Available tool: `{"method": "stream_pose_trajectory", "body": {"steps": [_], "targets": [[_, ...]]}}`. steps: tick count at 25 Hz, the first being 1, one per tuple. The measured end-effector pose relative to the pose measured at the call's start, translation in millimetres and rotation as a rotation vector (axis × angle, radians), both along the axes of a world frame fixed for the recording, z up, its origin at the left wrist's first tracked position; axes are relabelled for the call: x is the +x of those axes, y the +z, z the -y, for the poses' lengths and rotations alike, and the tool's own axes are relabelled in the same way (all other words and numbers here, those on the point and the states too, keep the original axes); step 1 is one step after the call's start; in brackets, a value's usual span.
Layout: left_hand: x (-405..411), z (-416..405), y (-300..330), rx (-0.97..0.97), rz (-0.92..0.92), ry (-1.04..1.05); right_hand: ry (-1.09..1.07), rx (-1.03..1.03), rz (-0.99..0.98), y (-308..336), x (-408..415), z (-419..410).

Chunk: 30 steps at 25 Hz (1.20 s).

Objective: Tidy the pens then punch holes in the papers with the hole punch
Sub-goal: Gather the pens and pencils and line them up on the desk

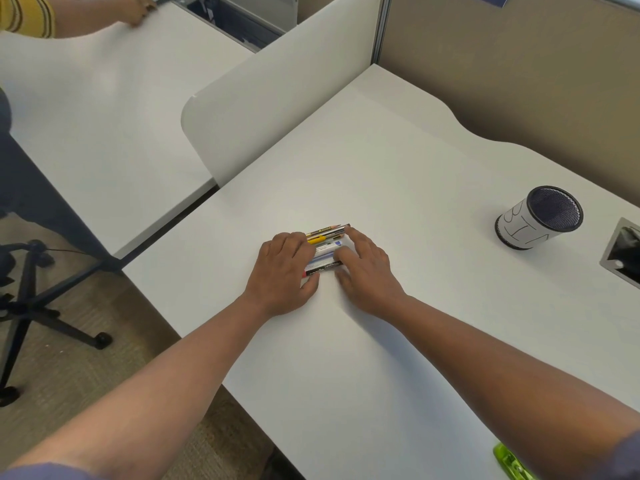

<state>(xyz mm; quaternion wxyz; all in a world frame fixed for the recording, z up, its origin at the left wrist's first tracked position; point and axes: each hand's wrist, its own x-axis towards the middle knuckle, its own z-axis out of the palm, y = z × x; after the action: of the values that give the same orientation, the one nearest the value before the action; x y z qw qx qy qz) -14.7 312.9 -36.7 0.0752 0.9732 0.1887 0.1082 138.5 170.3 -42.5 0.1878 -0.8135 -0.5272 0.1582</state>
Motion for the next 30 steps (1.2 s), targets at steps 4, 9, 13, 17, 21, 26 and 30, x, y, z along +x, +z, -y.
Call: {"method": "stream_pose_trajectory", "body": {"steps": [4,9,13,17,21,26,30], "targets": [[-3,4,-7,0.075,0.032,-0.016,0.020,0.031,0.027,-2,0,1],[-1,-3,2,0.141,0.160,0.008,-0.026,0.122,-0.009,9,5,-11],[4,-23,12,0.115,0.112,0.033,-0.037,0.083,0.000,16,10,-32],[6,-27,10,0.068,0.034,0.042,-0.054,0.008,-0.012,13,10,-40],[6,-27,5,0.053,0.018,0.065,-0.062,-0.019,-0.035,11,9,-39],[4,-24,3,0.040,0.022,0.079,-0.063,-0.027,-0.075,11,7,-36],[2,-22,3,-0.013,0.037,0.084,-0.067,-0.033,-0.090,12,4,-34]]}}
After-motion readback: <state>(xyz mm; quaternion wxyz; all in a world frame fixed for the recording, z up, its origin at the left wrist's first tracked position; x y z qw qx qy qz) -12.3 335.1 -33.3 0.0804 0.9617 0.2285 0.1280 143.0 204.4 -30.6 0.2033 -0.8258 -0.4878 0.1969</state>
